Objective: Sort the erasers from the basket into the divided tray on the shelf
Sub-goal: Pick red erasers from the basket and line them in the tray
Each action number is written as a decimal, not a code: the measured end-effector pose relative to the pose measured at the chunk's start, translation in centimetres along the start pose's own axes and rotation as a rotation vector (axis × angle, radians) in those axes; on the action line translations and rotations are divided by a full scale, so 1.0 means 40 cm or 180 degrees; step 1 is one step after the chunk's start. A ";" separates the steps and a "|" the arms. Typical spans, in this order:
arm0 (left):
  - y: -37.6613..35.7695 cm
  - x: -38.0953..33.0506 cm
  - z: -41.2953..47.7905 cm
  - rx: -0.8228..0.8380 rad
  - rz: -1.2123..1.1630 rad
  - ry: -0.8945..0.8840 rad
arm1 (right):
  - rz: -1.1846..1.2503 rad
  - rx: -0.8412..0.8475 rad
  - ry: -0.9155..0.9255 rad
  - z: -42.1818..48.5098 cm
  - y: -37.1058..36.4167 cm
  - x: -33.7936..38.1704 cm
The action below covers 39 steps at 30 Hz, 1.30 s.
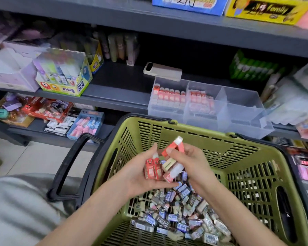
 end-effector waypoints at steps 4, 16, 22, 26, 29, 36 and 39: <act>-0.044 -0.015 0.024 0.0387 -0.0096 0.0135 | -0.1564 -0.0181 0.0572 -0.004 0.014 0.068; -0.100 -0.083 0.037 0.0972 -0.0768 0.0035 | -0.1473 0.0583 0.0737 0.000 0.010 0.198; -0.106 -0.130 0.037 0.0964 -0.0617 -0.0007 | -0.0334 0.0519 0.0621 0.026 0.044 0.219; -0.112 -0.179 0.045 0.0913 -0.0585 -0.0231 | -0.0108 -0.0131 0.0687 0.069 0.116 0.246; -0.126 -0.221 0.039 0.1067 -0.0669 -0.0345 | -0.0623 -0.0773 0.0634 0.100 0.206 0.274; -0.163 -0.289 0.055 0.1005 -0.0807 -0.0568 | -0.2234 -0.1051 0.0819 0.174 0.351 0.362; -0.171 -0.302 0.069 0.0856 -0.0789 -0.0665 | -0.2768 -0.0888 0.0635 0.200 0.380 0.378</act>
Point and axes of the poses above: each hand's wrist, its own z-axis towards the middle knuckle, its own y-axis out of the back of the hand, x = y × z, the point moved 4 cm from there along z, towards the middle knuckle, and after that the axes turned 5 degrees about x, right-handed, at the moved point
